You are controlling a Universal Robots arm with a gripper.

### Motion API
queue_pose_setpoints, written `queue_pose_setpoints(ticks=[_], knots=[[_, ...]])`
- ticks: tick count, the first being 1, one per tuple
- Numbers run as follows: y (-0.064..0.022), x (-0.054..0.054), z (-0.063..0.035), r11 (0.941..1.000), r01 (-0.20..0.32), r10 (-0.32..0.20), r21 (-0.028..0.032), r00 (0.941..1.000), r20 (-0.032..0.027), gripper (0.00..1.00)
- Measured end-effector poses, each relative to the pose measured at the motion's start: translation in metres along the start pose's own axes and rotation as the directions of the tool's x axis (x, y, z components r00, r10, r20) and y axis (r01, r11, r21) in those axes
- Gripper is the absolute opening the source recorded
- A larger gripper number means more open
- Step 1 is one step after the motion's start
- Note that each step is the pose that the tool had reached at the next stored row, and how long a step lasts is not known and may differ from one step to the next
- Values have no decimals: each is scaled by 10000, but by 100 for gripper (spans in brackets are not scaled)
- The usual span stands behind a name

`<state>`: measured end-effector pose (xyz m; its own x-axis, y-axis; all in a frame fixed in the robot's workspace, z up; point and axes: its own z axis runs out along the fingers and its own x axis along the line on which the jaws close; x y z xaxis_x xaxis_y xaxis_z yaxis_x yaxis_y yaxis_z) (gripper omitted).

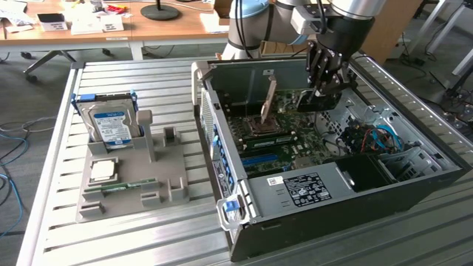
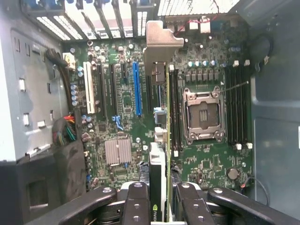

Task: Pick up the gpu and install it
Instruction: 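Insert the gpu into the slot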

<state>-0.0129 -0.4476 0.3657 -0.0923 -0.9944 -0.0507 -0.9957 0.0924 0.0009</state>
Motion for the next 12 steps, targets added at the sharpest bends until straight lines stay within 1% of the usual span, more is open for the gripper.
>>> queue_pose_setpoints(ticks=[2, 12], knots=[[24, 2, 0, 10000, 0, 0, 1, 10000, -1, 27], [37, 4, 6, 10000, 0, 0, 1, 10000, -2, 27]])
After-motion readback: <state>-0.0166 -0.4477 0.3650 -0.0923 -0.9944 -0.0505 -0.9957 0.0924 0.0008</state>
